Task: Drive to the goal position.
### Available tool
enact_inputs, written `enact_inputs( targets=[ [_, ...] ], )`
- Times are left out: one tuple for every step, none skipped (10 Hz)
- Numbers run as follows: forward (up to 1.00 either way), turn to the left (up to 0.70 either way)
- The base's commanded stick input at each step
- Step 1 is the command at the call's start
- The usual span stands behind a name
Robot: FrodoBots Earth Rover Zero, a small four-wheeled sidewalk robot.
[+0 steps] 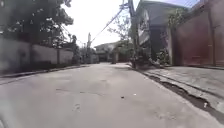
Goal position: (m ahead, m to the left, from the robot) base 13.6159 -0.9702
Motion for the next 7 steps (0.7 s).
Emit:
enact_inputs(
  targets=[
    [1.0, -0.06],
    [1.0, -0.15],
    [1.0, -0.12],
    [1.0, -0.08],
    [1.0, -0.05],
    [1.0, -0.04],
    [1.0, -0.02]
  ],
)
